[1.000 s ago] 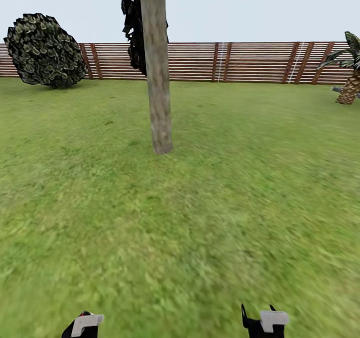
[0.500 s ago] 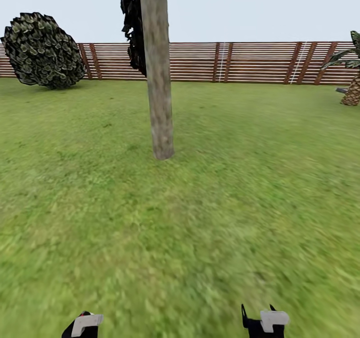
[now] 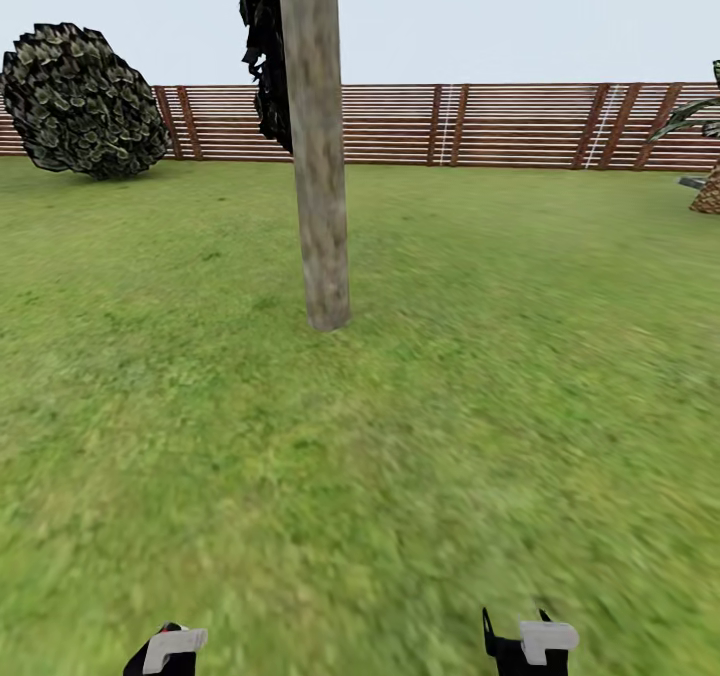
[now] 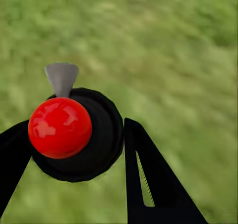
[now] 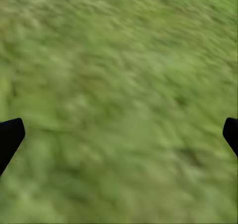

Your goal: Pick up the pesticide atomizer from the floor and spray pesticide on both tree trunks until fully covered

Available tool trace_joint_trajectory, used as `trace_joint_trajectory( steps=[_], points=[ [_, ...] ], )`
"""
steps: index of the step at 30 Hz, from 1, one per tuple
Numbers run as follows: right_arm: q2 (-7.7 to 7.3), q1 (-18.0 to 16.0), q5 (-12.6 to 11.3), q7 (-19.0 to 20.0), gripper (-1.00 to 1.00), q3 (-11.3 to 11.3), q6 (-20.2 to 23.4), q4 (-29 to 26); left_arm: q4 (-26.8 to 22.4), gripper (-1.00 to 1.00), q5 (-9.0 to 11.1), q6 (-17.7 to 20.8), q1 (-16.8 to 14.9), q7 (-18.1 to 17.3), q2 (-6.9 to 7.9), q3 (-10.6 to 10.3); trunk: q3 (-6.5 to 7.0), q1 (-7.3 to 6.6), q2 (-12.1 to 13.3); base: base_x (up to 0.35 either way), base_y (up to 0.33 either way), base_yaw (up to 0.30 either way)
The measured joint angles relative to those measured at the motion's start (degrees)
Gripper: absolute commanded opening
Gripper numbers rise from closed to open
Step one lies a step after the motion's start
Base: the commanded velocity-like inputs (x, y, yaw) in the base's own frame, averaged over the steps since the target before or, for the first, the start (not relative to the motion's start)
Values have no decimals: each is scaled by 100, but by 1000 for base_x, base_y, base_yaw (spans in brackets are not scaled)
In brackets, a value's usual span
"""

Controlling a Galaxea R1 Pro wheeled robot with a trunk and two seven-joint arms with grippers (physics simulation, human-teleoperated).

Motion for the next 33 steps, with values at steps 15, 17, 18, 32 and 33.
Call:
trace_joint_trajectory(
  steps=[15, 17, 18, 32, 33],
  points=[
    [-7, -1, 0, 0, 100, 0, -2, 0, 0, -100, 3, -7, 0, 0, 0, 0, 0, 0, 0, 334, 60, 0],
    [-7, -3, 0, 0, 100, 0, -2, 0, 0, -100, 3, -8, 0, 0, 0, 0, 0, 0, 0, 334, 68, 0],
    [-7, -2, 0, 0, 100, 0, -2, 0, 0, -100, 2, -8, 0, 0, 0, 0, 0, 0, 0, 334, 61, 0],
    [2, 0, 0, 0, 100, 0, 2, 0, 0, -100, 1, -9, 0, 0, 0, 0, -80, 0, 0, 334, 63, 0],
    [2, -3, 0, 0, 100, 0, 3, 0, 0, -100, 2, -9, 0, 0, 0, 0, -90, 0, 0, 334, 52, 0]
  ],
)
